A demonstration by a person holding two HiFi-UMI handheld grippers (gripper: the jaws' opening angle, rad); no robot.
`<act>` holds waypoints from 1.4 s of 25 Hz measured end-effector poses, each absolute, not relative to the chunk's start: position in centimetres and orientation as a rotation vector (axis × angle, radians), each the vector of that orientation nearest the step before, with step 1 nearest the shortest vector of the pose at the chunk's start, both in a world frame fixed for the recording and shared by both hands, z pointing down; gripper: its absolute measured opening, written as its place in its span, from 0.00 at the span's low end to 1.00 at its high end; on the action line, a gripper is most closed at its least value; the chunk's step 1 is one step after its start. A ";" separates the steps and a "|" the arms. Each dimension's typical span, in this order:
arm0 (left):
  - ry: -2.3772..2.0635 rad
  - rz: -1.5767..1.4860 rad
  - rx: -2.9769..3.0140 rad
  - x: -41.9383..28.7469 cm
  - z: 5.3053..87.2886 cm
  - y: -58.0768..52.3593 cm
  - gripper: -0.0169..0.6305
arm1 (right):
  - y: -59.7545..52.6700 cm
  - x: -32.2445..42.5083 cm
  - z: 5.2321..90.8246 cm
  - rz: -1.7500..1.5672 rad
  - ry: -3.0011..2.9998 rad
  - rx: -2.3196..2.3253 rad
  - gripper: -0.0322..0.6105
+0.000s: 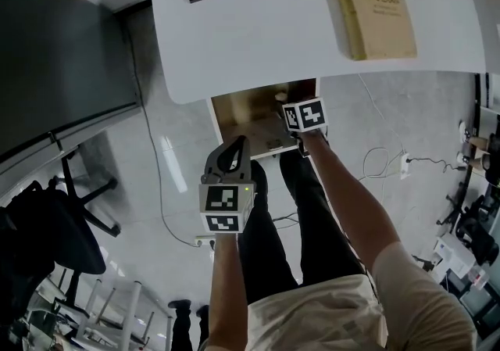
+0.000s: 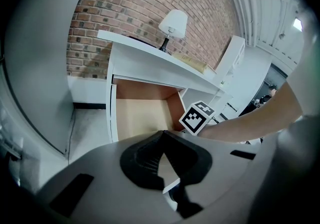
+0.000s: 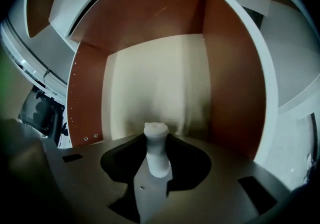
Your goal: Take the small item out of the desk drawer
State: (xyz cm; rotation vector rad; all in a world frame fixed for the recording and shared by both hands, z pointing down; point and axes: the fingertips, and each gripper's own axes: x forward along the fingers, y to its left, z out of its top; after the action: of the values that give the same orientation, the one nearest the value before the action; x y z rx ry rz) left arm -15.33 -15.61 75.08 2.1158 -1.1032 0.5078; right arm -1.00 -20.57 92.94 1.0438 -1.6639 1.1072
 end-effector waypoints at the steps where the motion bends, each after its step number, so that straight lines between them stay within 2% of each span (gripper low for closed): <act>1: -1.106 0.509 2.114 -15.3 75.0 -15.6 0.05 | -20.5 -1.0 92.6 1.108 -1.673 1.048 0.28; 19: -1.144 0.495 2.112 -15.3 72.9 -15.6 0.05 | -21.1 -3.4 84.0 1.011 -1.872 1.096 0.28; 35: -1.150 0.520 2.169 -15.5 61.6 -15.3 0.05 | -18.3 -4.2 69.6 0.948 -1.984 1.161 0.28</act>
State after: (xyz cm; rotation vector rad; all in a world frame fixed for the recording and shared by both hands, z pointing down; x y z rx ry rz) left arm -15.52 -15.29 61.63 2.1688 -1.1502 0.5204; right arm -4.19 -18.32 69.58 1.1610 -1.9835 0.9476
